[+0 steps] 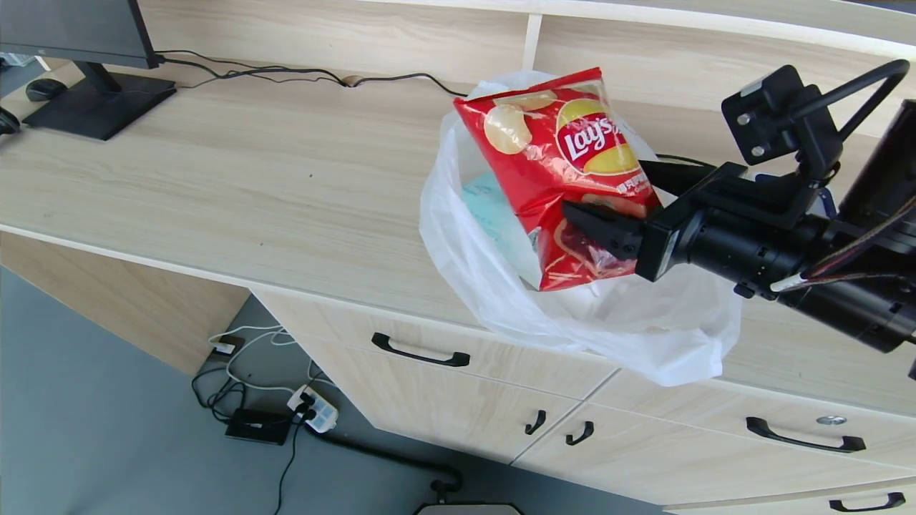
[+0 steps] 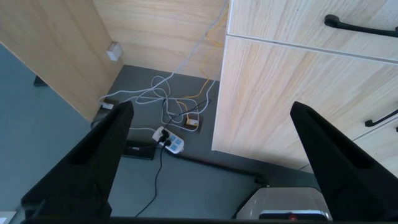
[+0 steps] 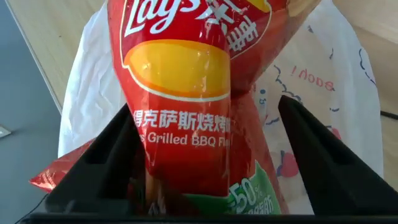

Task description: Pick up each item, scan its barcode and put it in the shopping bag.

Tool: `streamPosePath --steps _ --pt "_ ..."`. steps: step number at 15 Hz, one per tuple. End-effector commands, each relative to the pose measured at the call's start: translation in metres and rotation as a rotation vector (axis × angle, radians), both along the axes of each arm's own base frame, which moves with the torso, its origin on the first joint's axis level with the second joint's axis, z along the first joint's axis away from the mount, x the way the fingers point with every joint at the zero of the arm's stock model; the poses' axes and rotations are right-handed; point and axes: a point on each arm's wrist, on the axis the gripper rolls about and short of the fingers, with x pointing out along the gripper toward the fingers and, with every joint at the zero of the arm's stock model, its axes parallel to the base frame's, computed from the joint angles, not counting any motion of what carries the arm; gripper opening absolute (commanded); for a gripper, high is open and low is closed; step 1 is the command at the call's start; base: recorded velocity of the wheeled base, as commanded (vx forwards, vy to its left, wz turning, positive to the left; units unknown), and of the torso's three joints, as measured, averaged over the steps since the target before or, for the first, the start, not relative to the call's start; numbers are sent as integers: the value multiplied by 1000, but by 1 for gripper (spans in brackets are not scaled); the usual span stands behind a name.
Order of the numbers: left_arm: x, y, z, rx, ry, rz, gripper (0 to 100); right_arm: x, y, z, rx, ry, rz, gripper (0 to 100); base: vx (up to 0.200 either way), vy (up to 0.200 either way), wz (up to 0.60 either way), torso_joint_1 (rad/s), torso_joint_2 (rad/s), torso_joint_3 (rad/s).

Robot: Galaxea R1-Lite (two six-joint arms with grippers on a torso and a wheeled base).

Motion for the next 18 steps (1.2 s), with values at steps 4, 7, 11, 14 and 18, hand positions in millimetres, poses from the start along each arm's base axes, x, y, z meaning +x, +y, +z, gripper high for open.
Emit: streamPosePath --steps 4,7,11,14,18 --pt "0 0 0 -1 1 0 100 -9 -4 12 35 -30 3 100 0 0 0 0 0 0" --pt "0 0 0 -3 1 -2 100 -24 -14 33 91 -90 -22 100 0 0 0 0 0 0" --pt "0 0 0 -1 1 0 100 -16 -17 30 156 -30 -36 100 0 0 0 0 0 0" --pt "0 0 0 -3 2 1 100 -9 6 36 279 31 8 100 0 0 0 0 0 0" --pt "0 0 0 -4 2 1 100 6 13 42 401 -25 -44 100 0 0 0 0 0 0"
